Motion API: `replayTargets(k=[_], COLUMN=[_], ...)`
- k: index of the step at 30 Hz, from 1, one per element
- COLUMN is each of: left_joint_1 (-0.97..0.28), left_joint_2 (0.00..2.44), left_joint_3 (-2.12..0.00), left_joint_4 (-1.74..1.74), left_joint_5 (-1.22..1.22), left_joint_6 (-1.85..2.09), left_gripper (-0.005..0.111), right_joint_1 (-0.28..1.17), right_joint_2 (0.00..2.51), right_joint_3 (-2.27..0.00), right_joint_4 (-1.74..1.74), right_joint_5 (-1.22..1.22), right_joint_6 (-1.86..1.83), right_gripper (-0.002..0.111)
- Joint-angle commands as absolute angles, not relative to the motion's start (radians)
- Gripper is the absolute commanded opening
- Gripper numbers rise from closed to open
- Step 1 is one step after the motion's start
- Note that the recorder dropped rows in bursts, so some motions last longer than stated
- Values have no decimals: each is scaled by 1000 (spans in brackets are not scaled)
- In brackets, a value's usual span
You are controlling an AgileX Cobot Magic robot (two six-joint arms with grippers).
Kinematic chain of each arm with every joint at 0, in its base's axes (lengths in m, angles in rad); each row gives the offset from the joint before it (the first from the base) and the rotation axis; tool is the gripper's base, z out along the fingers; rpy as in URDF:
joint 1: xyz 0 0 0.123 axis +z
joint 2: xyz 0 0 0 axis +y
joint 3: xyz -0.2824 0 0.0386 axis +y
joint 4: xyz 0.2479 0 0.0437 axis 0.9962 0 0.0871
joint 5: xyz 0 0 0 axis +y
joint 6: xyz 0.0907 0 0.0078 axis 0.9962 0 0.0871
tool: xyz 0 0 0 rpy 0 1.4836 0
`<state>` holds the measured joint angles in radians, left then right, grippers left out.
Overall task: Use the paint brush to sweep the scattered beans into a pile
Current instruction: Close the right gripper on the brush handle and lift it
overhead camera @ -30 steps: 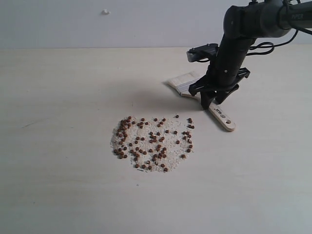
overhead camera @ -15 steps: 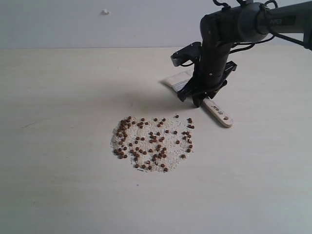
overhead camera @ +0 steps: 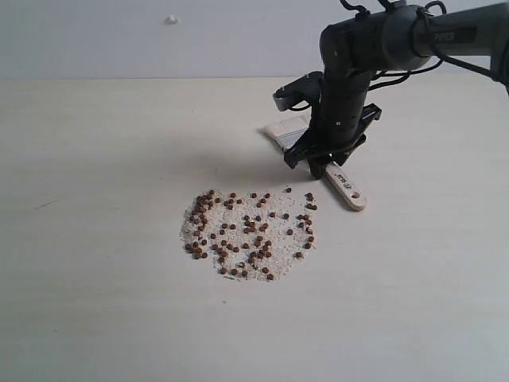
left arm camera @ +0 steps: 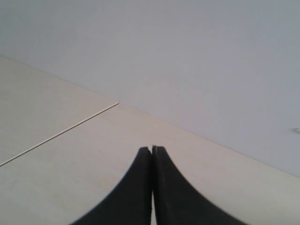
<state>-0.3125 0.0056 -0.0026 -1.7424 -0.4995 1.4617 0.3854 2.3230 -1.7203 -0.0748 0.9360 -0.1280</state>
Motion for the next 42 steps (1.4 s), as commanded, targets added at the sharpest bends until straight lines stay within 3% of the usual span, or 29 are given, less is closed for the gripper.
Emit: replayTargets(k=[1,7,8,10,13,42], left_joint_1=[-319,-319,-319,-319,-319,-319], left_joint_2=[0,0,0,0,0,0], left_joint_3=[0,0,0,0,0,0], left_joint_4=[-1744,-1744,-1744,-1744,-1744,-1744], left_joint_5=[-505,-505,-505,-505,-505,-505], left_joint_6=[1460,1460,1460,1460,1460,1460], left_gripper=[0,0,0,0,0,0], right_joint_1=[382,382,382,382,382,382], right_joint_2=[2339,2339,2339,2339,2339,2147], right_joint_3=[-1718,-1718,-1718,-1718,-1718,-1723], right_joint_4=[-23,10,10,10,0,-85], right_joint_5=[955,966,974,976,976,1068], right_joint_6=[-130,-132,-132,-132,-124,-136], right_gripper=[46,44,40,19,0,0])
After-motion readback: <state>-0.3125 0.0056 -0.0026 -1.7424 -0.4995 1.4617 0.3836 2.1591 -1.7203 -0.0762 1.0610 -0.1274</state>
